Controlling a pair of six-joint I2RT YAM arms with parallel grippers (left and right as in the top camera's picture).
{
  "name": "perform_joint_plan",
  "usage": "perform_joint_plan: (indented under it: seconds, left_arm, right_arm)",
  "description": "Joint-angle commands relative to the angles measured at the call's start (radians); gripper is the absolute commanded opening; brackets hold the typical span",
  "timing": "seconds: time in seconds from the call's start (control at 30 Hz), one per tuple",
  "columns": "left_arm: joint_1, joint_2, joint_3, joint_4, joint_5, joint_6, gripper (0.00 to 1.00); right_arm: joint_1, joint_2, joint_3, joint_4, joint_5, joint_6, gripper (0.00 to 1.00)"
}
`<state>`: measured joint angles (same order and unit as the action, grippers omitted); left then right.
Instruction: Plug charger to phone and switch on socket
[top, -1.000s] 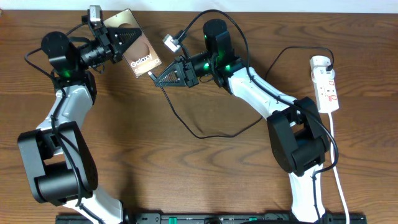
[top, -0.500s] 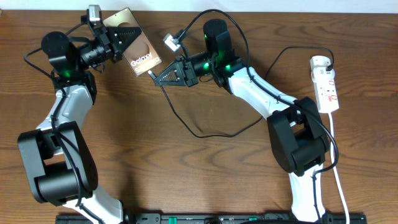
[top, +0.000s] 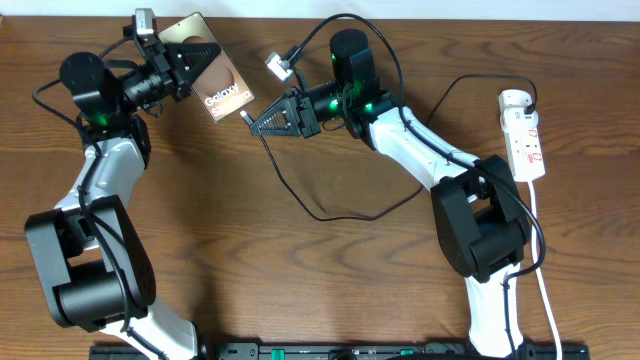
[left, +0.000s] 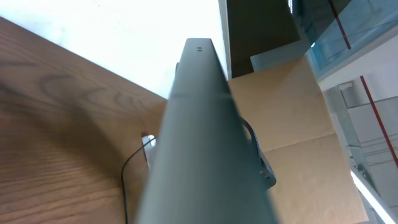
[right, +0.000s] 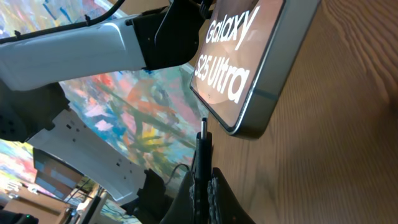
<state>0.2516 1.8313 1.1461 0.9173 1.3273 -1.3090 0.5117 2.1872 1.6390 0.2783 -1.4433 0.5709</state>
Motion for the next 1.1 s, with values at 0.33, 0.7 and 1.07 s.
perform_joint_plan:
  seconds: [0.33, 0.7, 1.07]
  left_arm:
    - [-0.002, -0.009, 0.005, 0.012, 0.014, -0.002, 0.07]
    - [-0.002, -0.009, 0.005, 0.012, 0.014, 0.014, 0.07]
    - [-0.007, -0.009, 0.005, 0.012, 0.006, 0.013, 0.07]
  right_arm:
    - [-0.006, 0.009, 0.008, 0.003, 0.025, 0.111, 0.01]
    - [0.009, 0.009, 0.008, 0.026, 0.023, 0.124, 0.01]
    - [0.013, 0.009, 0.008, 0.029, 0.023, 0.123, 0.01]
